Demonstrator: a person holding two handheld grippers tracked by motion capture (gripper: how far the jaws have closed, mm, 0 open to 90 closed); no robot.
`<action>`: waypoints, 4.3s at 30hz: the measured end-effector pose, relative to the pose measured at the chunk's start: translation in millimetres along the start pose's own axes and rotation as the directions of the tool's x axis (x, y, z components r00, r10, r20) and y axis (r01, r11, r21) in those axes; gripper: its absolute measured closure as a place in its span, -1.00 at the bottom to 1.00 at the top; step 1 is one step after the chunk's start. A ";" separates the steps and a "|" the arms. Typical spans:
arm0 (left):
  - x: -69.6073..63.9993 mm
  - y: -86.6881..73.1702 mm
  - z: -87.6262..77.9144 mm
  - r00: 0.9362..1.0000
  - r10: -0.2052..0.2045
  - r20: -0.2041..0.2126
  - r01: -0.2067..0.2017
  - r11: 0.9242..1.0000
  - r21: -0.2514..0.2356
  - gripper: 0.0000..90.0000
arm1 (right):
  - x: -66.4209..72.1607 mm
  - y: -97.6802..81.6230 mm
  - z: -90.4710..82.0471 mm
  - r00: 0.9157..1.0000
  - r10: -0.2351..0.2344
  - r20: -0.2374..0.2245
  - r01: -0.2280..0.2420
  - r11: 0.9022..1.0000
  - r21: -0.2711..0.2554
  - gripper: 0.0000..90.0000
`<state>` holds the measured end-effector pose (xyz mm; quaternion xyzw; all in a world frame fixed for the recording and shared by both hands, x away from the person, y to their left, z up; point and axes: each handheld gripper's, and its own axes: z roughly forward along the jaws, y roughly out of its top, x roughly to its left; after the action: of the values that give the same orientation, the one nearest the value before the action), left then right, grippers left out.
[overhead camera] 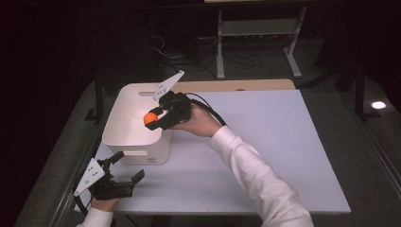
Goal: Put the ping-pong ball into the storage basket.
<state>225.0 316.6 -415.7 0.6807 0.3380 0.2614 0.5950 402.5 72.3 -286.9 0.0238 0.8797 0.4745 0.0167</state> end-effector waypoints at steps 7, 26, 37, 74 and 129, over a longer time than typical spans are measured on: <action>0.4 0.0 -0.1 1.000 0.000 0.001 0.000 1.000 0.004 -1.00 | -3.6 0.4 9.6 1.000 -0.006 -0.006 0.006 1.000 0.002 0.10; 0.4 -0.1 0.7 1.000 -0.003 0.004 0.003 1.000 0.012 -1.00 | -7.8 0.1 26.7 0.999 0.003 -0.037 -0.002 1.000 0.011 -0.18; 0.4 -0.2 2.0 1.000 -0.002 0.009 0.002 1.000 0.008 -1.00 | -12.1 -4.3 2.3 0.998 0.056 0.032 -0.056 0.998 -0.002 -0.84; 1.2 -0.3 5.7 1.000 0.007 0.001 -0.007 1.000 0.020 -1.00 | -6.2 -50.7 -77.4 0.979 0.134 0.152 -0.122 0.989 -0.088 -1.00; 0.0 -0.1 6.7 1.000 -0.004 -0.009 0.004 1.000 0.022 -1.00 | 6.1 -159.6 -131.9 0.918 0.321 0.233 -0.283 0.942 -0.182 -1.00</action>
<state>230.1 312.4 -416.8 0.6854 0.3446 0.2595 0.5866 385.4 -124.9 -347.9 0.2202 0.8189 0.5267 0.0596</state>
